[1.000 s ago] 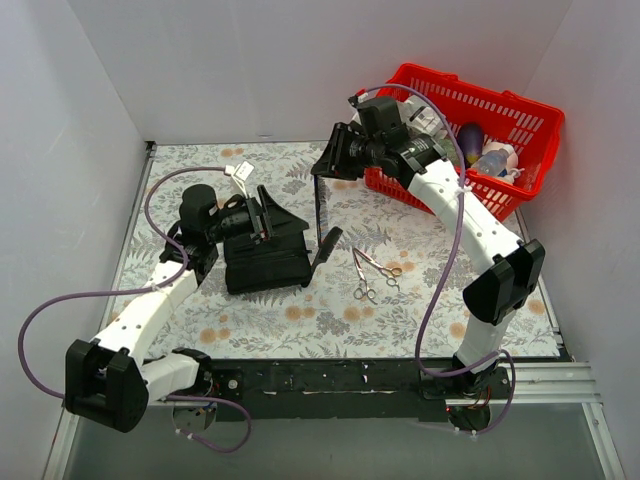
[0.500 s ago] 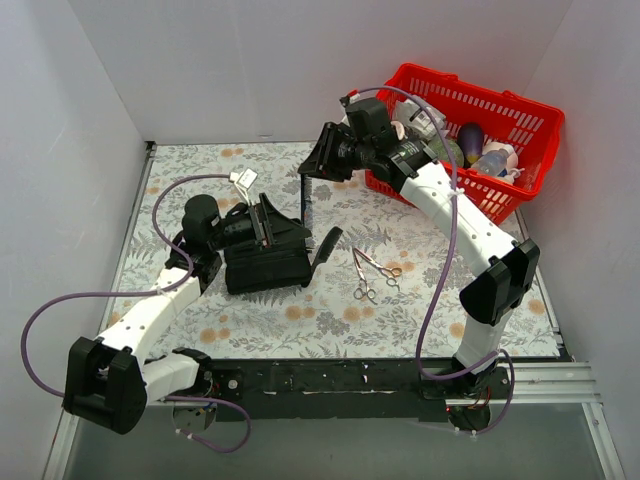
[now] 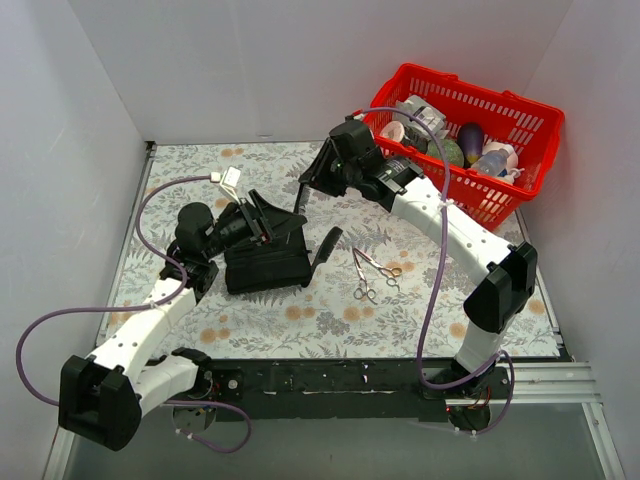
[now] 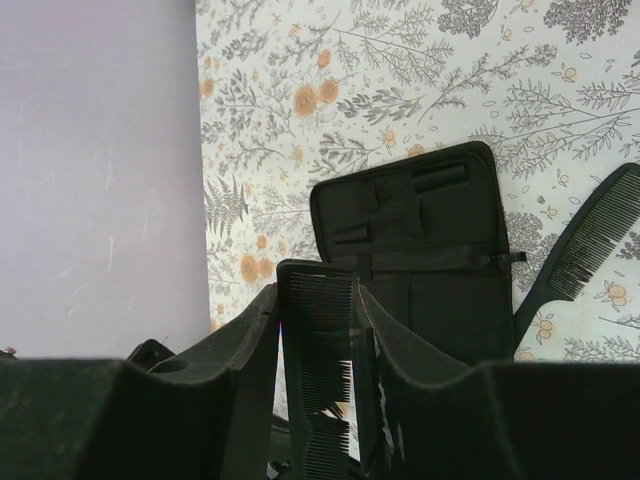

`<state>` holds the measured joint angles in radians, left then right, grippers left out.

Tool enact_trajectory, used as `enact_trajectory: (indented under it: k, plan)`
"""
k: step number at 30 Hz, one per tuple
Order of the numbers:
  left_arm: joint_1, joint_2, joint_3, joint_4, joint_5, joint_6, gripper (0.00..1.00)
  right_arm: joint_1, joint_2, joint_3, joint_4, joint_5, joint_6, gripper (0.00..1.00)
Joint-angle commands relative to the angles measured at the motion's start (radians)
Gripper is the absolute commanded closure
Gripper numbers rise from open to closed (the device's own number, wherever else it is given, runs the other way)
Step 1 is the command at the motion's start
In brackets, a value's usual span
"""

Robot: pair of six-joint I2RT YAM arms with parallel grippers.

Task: Sort the hair-cutting tools
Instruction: Adjust the comb.

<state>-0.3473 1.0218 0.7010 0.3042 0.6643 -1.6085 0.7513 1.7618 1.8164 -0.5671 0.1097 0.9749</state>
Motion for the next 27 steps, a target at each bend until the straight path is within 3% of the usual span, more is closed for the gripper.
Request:
enact_trajectory:
  k: [1, 12, 15, 19, 20, 27]
  plan:
    - [-0.015, -0.009, -0.024, 0.006, -0.083, 0.03, 0.02, 0.017, -0.055, 0.009, 0.069, 0.096, 0.059, 0.78]
    - [-0.019, -0.066, -0.07, -0.027, -0.147, 0.062, 0.07, 0.026, -0.021, 0.064, 0.055, 0.127, 0.082, 0.79]
    - [-0.021, -0.075, -0.077, -0.028, -0.153, 0.062, 0.14, 0.031, -0.01, 0.081, 0.056, 0.131, 0.084, 0.79]
    - [-0.019, -0.088, -0.077, -0.028, -0.154, 0.058, 0.3, 0.034, -0.002, 0.093, 0.052, 0.134, 0.082, 0.79]
    - [-0.019, -0.089, -0.077, -0.028, -0.154, 0.058, 0.38, 0.033, -0.002, 0.095, 0.049, 0.136, 0.082, 0.8]
    - [-0.019, -0.109, -0.067, -0.034, -0.154, 0.058, 0.64, 0.036, -0.009, 0.086, 0.059, 0.133, 0.082, 0.8]
